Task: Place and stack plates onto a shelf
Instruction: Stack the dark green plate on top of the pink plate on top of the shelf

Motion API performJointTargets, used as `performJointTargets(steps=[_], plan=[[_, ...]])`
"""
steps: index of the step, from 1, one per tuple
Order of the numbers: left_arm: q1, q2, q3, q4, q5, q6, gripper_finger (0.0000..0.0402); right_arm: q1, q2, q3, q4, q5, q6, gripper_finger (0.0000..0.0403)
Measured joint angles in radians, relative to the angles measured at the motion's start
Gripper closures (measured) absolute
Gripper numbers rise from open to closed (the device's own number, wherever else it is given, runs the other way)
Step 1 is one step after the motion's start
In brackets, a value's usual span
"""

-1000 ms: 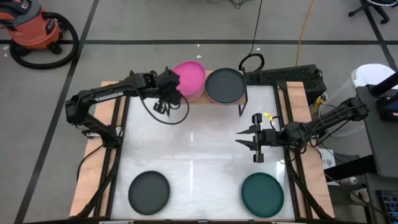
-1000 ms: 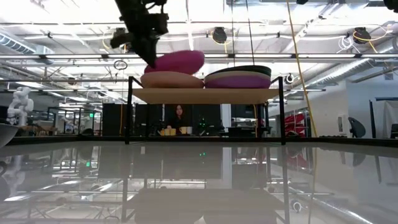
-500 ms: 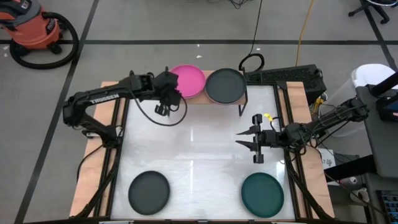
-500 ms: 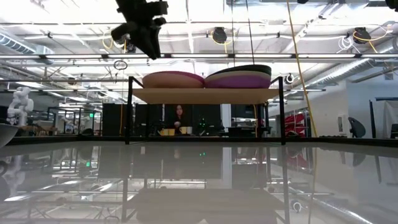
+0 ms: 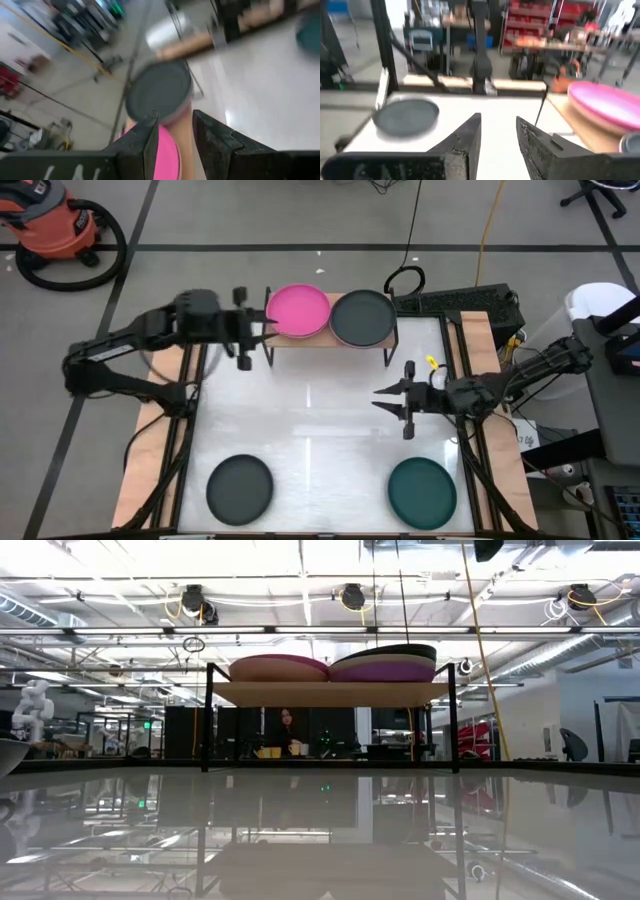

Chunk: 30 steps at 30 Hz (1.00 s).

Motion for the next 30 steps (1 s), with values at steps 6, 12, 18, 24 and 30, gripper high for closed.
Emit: performJointTargets(steps=[6, 12, 18, 24, 30], plan=[[-0.015, -0.2, -0.267, 0.346, 0.07, -0.173, 0.0275, -0.005, 0.061, 0.044, -0.196, -0.013, 0.106, 0.0298], [-0.063, -0.332, -0.562, 0.644, 0.077, -0.3, 0.0275, -0.018, 0.117, 0.043, -0.454, -0.169, 0.386, 0.0298], [-0.106, -0.35, -0.778, 0.918, 0.077, -0.369, 0.0275, -0.001, 0.172, 0.042, -0.62, -0.329, 0.627, 0.0298], [-0.111, -0.337, -0.881, 1.094, 0.073, -0.388, 0.0275, 0.032, 0.237, 0.043, -0.62, -0.492, 0.745, 0.0298], [-0.111, -0.338, -0.883, 1.102, 0.066, -0.394, 0.0275, 0.084, 0.312, 0.042, -0.643, -0.556, 0.787, 0.0298]])
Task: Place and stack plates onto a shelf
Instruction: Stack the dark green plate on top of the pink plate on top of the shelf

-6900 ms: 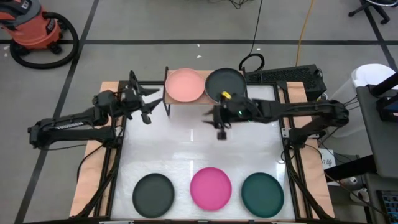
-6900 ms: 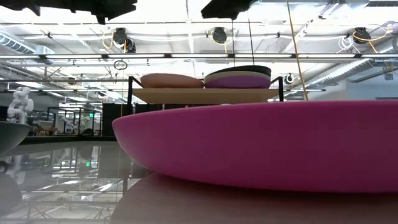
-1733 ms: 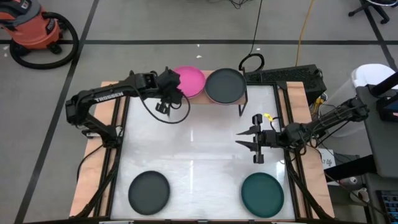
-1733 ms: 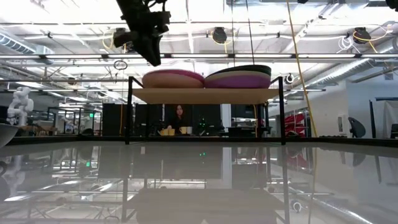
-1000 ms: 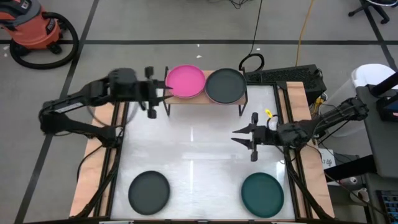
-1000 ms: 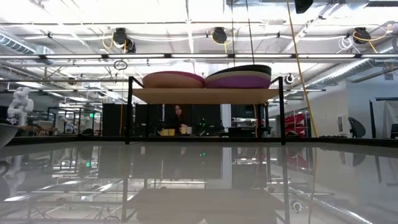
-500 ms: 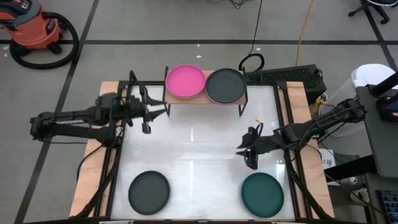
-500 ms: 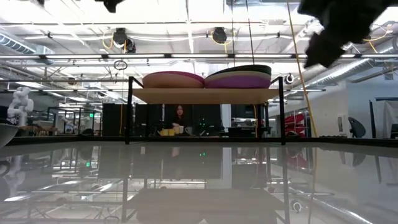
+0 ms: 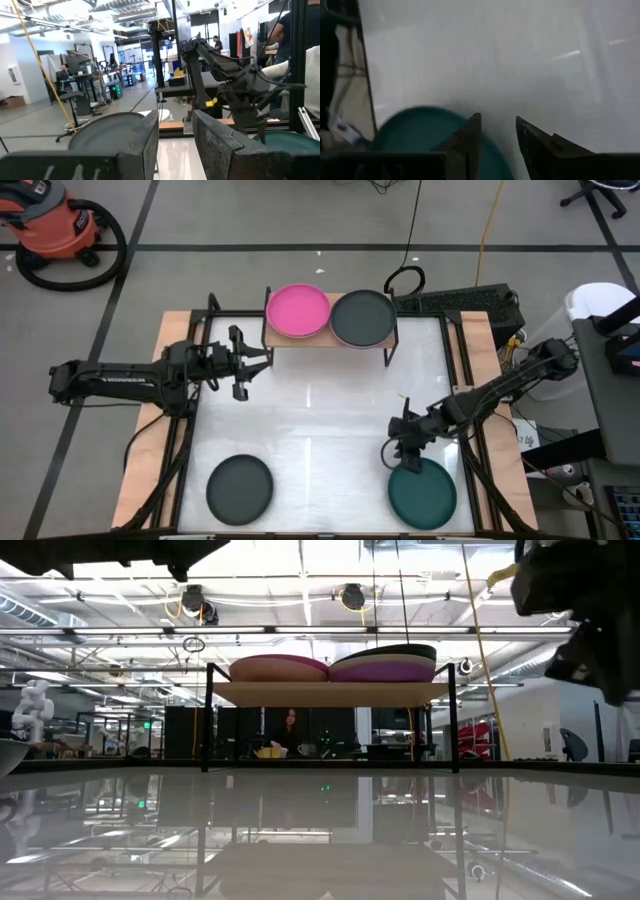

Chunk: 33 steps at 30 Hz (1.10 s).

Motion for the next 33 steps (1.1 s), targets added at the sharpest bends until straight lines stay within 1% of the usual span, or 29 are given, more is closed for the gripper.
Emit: performJointTargets(steps=[3, 11, 25, 29, 33], plan=[[0.0, 0.0, 0.0, -0.001, 0.0, -0.007, 0.0275, 0.029, 0.029, 0.0, -0.004, -0.023, -0.028, 0.0298], [0.0, 0.0, 0.0, -0.012, 0.0, -0.041, 0.0275, 0.087, 0.087, 0.0, -0.016, -0.023, -0.066, 0.0298], [0.0, 0.0, 0.0, -0.051, 0.0, -0.084, 0.0275, 0.103, 0.185, 0.0, -0.044, -0.02, -0.057, 0.0299], [0.0, 0.0, 0.0, -0.059, 0.0, -0.086, 0.0275, 0.103, 0.186, 0.0, -0.053, -0.02, -0.058, 0.0311], [0.0, 0.0, 0.0, -0.058, 0.0, -0.077, 0.0275, 0.103, 0.182, 0.0, -0.052, -0.02, -0.064, 0.0338]])
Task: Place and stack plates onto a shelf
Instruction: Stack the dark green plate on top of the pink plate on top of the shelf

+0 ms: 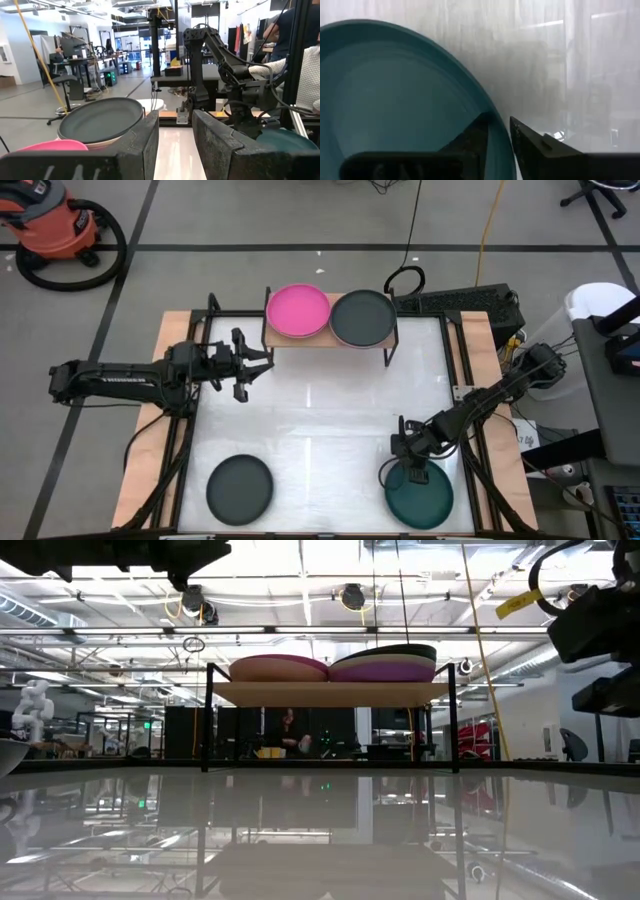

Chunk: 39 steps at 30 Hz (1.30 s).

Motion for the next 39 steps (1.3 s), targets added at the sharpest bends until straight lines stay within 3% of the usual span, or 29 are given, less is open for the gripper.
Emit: performJointTargets(steps=[6, 15, 27, 32, 39], plan=[[0.0, 0.0, 0.0, 0.002, 0.0, 0.006, 0.0275, 0.0, -0.001, 0.0, 0.0, -0.002, -0.003, 0.0396], [0.0, 0.0, 0.0, 0.002, 0.0, 0.011, 0.0275, -0.004, -0.021, 0.0, -0.002, 0.011, -0.028, 0.04], [0.0, 0.0, 0.0, -0.025, 0.0, -0.021, 0.0275, -0.067, -0.196, -0.002, 0.007, 0.303, -0.031, 0.0402], [0.0, 0.0, 0.0, -0.012, -0.017, -0.054, 0.0275, -0.144, -0.242, -0.002, 0.085, 0.346, -0.07, 0.0402], [0.0, 0.0, 0.0, 0.045, -0.081, -0.058, 0.0275, -0.27, -0.269, -0.002, 0.334, 0.342, -0.219, 0.0402]])
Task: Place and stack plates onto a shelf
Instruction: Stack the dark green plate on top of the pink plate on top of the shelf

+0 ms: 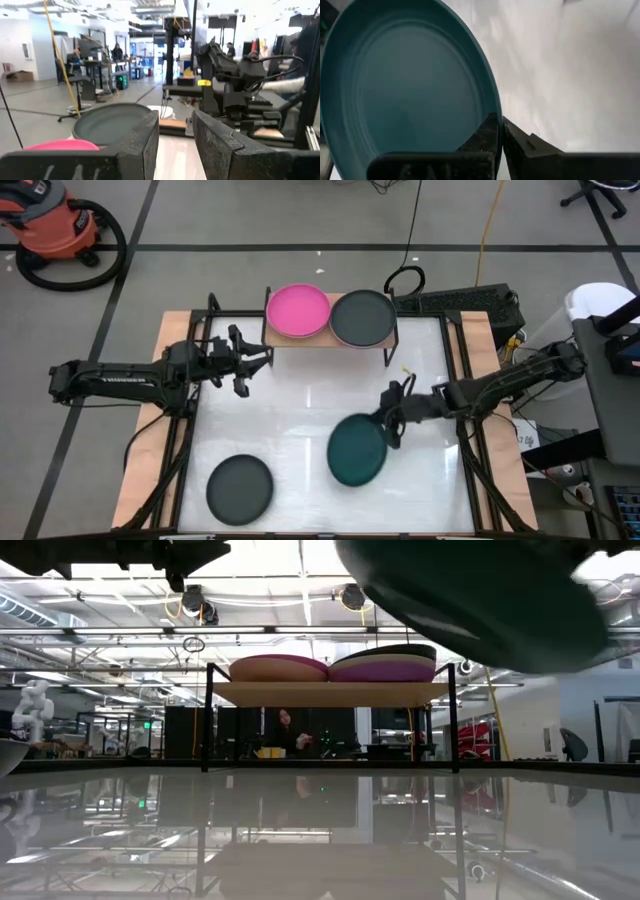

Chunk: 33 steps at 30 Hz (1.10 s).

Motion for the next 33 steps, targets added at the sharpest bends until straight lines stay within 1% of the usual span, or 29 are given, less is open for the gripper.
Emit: performJointTargets(steps=[6, 10, 15, 19, 24, 28, 33], plan=[[0.003, -0.014, 0.0, 0.017, -0.002, -0.003, 0.0275, -0.101, 0.0, 0.0, 0.204, -0.003, -0.152, 0.0403], [0.013, -0.036, 0.0, 0.008, -0.002, -0.003, 0.0275, -0.169, 0.0, 0.001, 0.281, -0.003, -0.203, 0.0403], [0.03, -0.072, 0.0, -0.007, -0.002, -0.012, 0.0275, -0.246, 0.006, 0.052, 0.29, -0.004, -0.244, 0.0403], [0.051, -0.102, 0.0, -0.052, -0.008, -0.012, 0.0275, -0.299, 0.009, 0.111, 0.288, -0.008, -0.265, 0.0403], [0.088, -0.128, 0.0, -0.111, -0.058, 0.015, 0.0275, -0.373, 0.008, 0.166, 0.289, -0.005, -0.301, 0.0403], [0.117, -0.127, 0.0, -0.113, -0.092, 0.016, 0.0275, -0.446, 0.011, 0.178, 0.353, -0.006, -0.301, 0.0403], [0.15, -0.125, 0.0, -0.093, -0.105, 0.017, 0.0275, -0.544, 0.024, 0.178, 0.455, -0.007, -0.294, 0.0403]])
